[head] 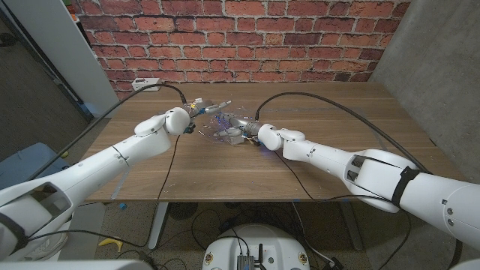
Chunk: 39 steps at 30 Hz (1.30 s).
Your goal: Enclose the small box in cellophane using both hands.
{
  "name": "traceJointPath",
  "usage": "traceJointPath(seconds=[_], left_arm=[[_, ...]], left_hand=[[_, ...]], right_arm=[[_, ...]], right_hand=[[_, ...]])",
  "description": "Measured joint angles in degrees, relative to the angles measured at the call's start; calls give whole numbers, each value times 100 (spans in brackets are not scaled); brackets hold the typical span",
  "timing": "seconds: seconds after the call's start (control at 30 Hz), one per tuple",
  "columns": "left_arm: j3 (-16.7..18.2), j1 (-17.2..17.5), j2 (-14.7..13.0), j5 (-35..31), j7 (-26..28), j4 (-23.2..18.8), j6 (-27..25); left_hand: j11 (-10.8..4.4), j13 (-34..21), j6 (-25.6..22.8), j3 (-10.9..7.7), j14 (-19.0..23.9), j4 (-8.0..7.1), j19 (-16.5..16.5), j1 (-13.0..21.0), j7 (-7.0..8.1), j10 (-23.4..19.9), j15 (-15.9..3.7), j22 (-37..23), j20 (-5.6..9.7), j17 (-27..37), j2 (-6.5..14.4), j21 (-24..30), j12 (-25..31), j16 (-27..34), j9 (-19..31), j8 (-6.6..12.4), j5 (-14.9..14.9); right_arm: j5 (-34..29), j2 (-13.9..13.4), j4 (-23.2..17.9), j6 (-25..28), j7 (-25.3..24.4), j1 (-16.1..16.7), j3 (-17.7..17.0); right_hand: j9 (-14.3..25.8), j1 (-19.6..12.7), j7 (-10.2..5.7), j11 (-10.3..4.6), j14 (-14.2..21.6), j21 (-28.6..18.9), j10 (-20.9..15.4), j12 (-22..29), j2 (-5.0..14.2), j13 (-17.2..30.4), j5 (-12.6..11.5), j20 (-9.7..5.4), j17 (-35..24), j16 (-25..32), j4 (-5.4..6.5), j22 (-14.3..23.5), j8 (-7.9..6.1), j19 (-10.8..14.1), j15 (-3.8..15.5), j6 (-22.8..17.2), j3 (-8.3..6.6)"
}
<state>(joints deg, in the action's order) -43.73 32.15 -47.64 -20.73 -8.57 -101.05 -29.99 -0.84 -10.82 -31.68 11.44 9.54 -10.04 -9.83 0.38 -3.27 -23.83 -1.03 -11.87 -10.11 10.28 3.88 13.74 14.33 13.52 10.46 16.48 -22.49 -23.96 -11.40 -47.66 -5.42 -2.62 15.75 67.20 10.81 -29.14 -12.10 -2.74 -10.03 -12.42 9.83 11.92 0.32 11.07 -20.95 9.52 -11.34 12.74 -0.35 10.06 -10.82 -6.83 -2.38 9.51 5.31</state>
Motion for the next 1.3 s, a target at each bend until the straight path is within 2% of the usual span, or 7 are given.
traceJointPath(seconds=[0.5,0.63,0.67,0.73,0.77,0.97,1.3], left_arm=[[-294,-330,163,-45,-729,348,-285],[-474,-532,247,-46,-966,552,-327],[-474,-532,247,-46,-1001,552,-337],[-558,-616,281,-47,-1108,646,-366],[-558,-616,281,-45,-1128,646,-371],[-736,-807,369,-61,-1368,846,-396],[-952,-1016,463,-195,-1547,1060,-393]], left_hand=[[-46,1,85,333,-395,-32,-1,-44,74,81,65,1,62,-1,-1,-43,-129,-243,-16,-231,-17],[4,1,-35,462,-385,-32,-1,-44,195,-124,58,1,62,-1,-1,-43,-77,-243,-36,-218,-49],[34,-4,-65,516,-300,-32,-1,-44,225,-252,60,1,62,13,-1,-43,-34,-223,-35,-218,-49],[98,-19,-197,610,-114,-39,-1,-44,352,-500,66,1,62,27,-1,-43,34,-153,-5,-93,-49],[93,35,-632,639,-47,-38,1,-41,110,-554,90,-1,61,29,2,-40,29,-132,31,31,-50],[103,-62,-936,694,-101,-31,-1,-43,-315,-593,152,1,61,28,-1,-43,16,-172,18,-162,-49],[43,-45,-684,734,-269,-39,-1,-43,-218,-415,144,1,61,28,-1,-43,-158,-243,5,-295,-49]], right_arm=[[-41,17,33,-96,-31,-62,-46],[20,68,144,-187,-30,-90,-77],[20,80,173,-187,-30,-96,-85],[83,114,252,-260,-30,-112,-104],[83,120,268,-260,-30,-115,-107],[284,225,520,-423,-13,-176,-192],[554,284,683,-602,134,-245,-326]], right_hand=[[39,1,-16,-1,21,0,0,0,0,27,0,-10,-27,0,-20,-1,-62,10,-20,-21,21],[40,1,239,-1,21,0,0,0,0,27,0,-10,-27,1,-20,-1,-70,10,-20,-280,21],[376,2,238,-1,21,0,0,31,0,27,0,-10,-27,22,-10,-1,-71,9,-20,-282,32],[5019,2,226,-1,21,0,0,42,-1,27,0,-11,-27,22,4,-1,-49,11,-20,-263,46],[5533,2,82,-1,21,0,0,43,-2,27,0,-30,-36,23,4,-2,62,29,-20,-16,46],[458,57,29,60,21,7,1,43,-57,26,0,0,-54,23,34,-7,-45,124,-19,-89,118],[9,144,108,61,20,45,0,43,-145,26,0,34,-80,22,45,-7,-45,241,-19,-167,246]])
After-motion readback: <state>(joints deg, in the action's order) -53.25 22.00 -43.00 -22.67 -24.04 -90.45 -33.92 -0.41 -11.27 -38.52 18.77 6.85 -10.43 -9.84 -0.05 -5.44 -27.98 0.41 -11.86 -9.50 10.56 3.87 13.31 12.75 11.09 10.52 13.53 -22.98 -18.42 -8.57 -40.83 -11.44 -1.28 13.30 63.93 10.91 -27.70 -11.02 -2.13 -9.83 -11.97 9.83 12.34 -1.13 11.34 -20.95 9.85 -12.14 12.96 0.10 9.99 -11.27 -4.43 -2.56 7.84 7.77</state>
